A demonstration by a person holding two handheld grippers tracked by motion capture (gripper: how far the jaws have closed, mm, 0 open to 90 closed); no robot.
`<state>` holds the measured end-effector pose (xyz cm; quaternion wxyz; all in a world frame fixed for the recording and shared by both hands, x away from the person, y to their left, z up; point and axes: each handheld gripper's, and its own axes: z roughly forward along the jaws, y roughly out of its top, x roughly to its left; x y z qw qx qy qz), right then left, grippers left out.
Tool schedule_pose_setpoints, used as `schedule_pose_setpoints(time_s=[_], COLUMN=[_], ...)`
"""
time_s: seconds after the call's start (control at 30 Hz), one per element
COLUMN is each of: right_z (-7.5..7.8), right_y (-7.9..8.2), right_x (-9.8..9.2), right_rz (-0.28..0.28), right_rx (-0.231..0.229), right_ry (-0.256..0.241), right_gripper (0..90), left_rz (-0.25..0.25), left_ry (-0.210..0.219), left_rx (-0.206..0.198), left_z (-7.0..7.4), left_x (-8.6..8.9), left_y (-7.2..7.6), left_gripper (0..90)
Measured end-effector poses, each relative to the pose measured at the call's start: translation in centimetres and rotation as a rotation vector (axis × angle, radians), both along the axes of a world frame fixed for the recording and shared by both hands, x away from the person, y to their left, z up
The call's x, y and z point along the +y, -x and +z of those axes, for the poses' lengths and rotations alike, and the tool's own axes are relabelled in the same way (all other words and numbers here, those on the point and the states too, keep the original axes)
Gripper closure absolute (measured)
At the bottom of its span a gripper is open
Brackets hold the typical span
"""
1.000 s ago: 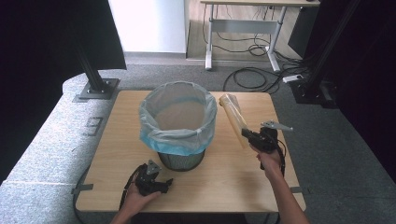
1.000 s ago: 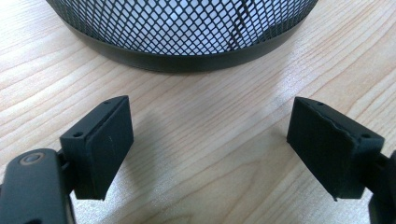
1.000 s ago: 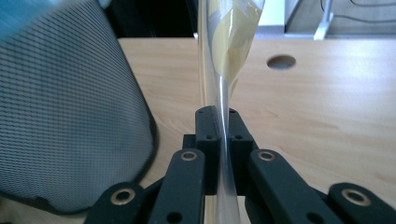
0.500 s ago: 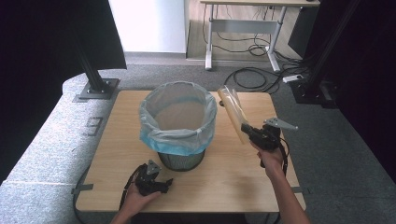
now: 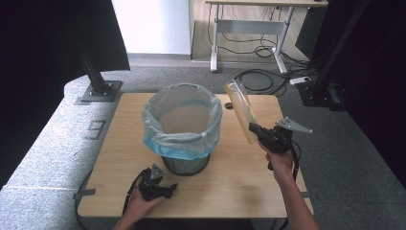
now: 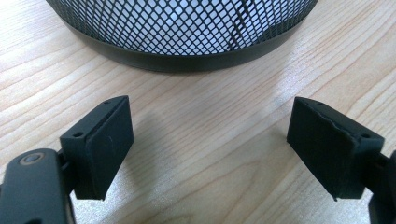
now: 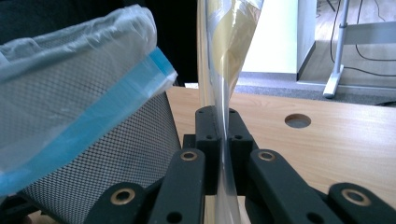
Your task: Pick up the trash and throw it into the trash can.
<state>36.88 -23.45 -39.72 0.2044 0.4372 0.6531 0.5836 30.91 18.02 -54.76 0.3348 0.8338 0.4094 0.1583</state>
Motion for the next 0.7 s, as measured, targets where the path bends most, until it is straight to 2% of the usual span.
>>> schedule_pose_setpoints(time_s=[0.7], right_z=[2.3], right_y=[1.4], right_x=[0.2], right_rz=[0.016], right_rx=[-0.072], right_ry=[-0.039], right_gripper=[87.1], left_rz=[-0.002], left_ry=[0.0], left_rx=[0.001], left_z=[0.0], left_x=[0.0], left_y=[0.0], left_gripper=[14.3])
